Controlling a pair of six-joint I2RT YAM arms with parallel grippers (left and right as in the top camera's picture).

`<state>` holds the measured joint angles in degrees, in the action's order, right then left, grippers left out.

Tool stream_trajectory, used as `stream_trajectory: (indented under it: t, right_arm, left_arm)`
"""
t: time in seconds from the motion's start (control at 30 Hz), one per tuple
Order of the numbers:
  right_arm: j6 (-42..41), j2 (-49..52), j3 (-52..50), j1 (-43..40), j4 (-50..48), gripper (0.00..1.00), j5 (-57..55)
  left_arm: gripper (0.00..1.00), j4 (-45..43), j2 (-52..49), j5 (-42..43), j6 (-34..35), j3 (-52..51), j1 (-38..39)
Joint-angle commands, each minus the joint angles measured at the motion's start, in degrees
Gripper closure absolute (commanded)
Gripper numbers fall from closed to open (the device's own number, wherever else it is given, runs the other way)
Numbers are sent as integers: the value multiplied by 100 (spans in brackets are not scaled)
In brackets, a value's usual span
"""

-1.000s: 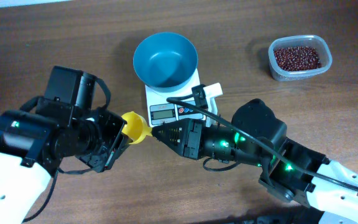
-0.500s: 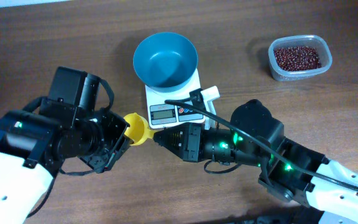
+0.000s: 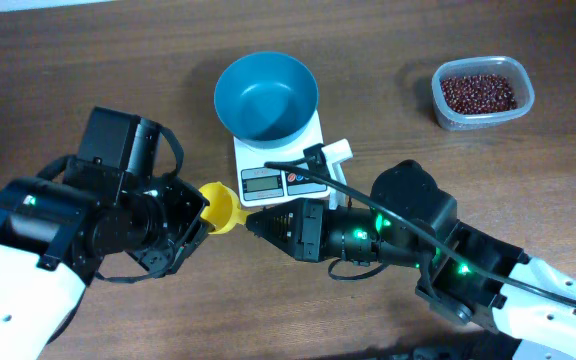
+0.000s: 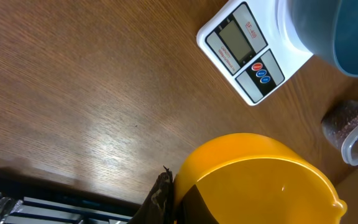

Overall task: Scoop item into bowl and weigh 50g on scale
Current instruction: 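Grasp the scoop handle with the right gripper beside the left gripper, then release the left gripper and pull the scoop right with the right gripper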

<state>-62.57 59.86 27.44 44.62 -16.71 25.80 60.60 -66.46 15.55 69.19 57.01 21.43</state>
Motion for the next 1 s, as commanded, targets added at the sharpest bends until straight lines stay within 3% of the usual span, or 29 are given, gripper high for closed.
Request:
stream_trajectory:
  t: [0.0, 0.27, 0.43, 0.47, 0.5, 0.53, 0.6, 0.77, 0.97]
  right_arm:
    - [57, -22, 103, 44, -63, 87, 52]
    - [59, -22, 103, 44, 310, 96, 55]
    - [57, -24, 103, 44, 522, 96, 55]
    - [59, -24, 103, 42, 544, 96, 44]
    - [63, -24, 103, 42, 570, 96, -39]
    - [216, -24, 103, 33, 623, 96, -166]
    - [586, -24, 103, 33, 841, 96, -507]
    - [1147, -286, 103, 31, 1871, 96, -382]
    - [1285, -1816, 103, 28, 3545, 96, -782]
  left_arm:
    - [100, 13, -20, -144, -205, 35, 33]
    - [100, 35, -20, -142, -354, 35, 33]
    - [91, 39, -20, -140, -352, 35, 33]
    - [80, 79, -20, -140, -352, 35, 33]
    - [62, 120, -20, -140, -352, 35, 33]
    - [32, 190, -20, -142, -352, 35, 33]
    - [5, 225, -20, -142, -352, 35, 33]
    - [1, 417, -20, -142, -352, 35, 33]
    - [1, 850, -20, -144, -352, 35, 28]
